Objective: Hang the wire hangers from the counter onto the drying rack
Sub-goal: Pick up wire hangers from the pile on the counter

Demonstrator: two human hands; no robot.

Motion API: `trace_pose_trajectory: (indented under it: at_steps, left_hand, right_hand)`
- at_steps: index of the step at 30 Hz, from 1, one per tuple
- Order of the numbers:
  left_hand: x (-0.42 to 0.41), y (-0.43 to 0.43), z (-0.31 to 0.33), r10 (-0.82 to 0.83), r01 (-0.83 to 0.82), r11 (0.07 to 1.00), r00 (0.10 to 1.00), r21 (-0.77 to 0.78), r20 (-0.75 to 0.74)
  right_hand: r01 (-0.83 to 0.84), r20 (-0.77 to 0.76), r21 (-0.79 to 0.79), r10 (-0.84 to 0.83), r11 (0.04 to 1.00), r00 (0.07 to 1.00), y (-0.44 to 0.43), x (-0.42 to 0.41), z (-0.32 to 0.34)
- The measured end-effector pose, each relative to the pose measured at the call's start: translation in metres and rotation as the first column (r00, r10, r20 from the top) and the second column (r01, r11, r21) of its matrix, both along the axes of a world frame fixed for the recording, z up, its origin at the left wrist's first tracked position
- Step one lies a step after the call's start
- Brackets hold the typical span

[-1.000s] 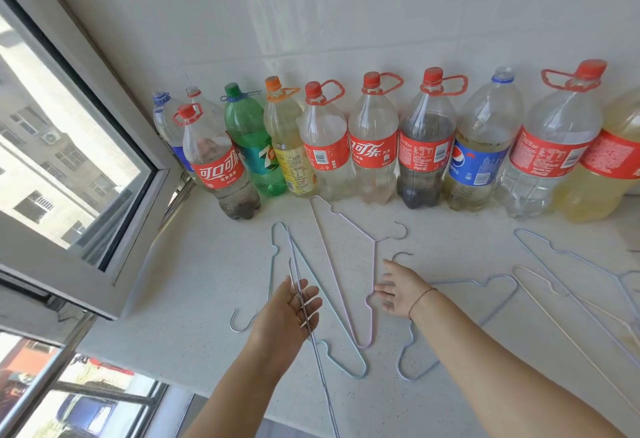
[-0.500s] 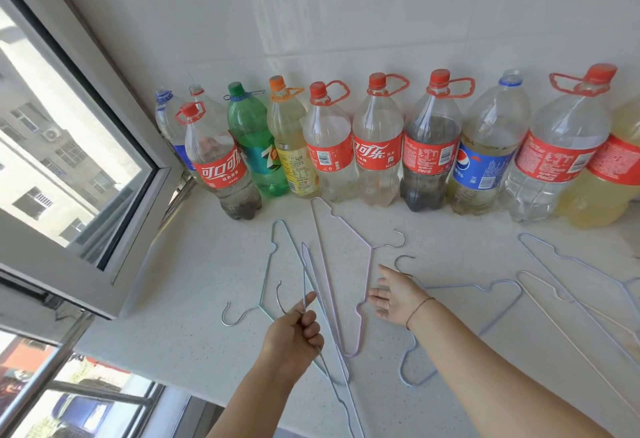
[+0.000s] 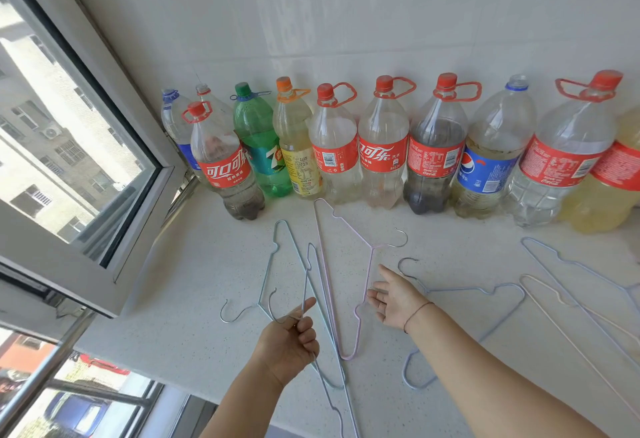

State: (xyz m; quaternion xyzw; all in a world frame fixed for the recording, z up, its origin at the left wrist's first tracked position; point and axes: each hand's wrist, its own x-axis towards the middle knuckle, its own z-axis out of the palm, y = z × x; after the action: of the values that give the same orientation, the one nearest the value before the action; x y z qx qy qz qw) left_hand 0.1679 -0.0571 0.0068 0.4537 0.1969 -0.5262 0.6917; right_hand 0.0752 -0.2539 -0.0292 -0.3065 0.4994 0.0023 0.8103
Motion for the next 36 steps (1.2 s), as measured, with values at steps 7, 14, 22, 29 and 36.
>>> trace_pose_trajectory:
  at_steps: [7, 14, 22, 29, 36]
  left_hand:
    - [0.0, 0.001, 0.0, -0.012, 0.012, 1.0, 1.0, -0.002, 0.008]
    - [-0.005, -0.003, 0.005, -0.027, 0.027, 0.999, 0.999, -0.023, 0.02]
    - [-0.015, 0.002, 0.004, 0.005, -0.002, 0.999, 0.998, -0.047, 0.061]
    - [-0.046, 0.009, 0.001, -0.035, 0.031, 0.999, 0.996, 0.041, 0.084]
    - [-0.071, 0.012, 0.012, 0.004, -0.021, 0.997, 0.98, 0.081, 0.201]
  right_hand:
    - [-0.006, 0.062, 0.005, 0.006, 1.0, 0.998, 0.004, 0.008, 0.004]
    - [0.054, 0.142, 0.013, -0.055, 0.998, 0.988, 0.009, 0.011, 0.009]
    - [0.05, 0.246, -0.134, -0.015, 0.99, 0.969, 0.02, 0.018, 0.025]
    - [0.033, 0.342, -0.198, 0.038, 0.98, 0.939, 0.032, -0.001, 0.031]
    - [-0.055, 0.35, -0.342, 0.181, 0.938, 0.919, 0.028, -0.028, 0.039]
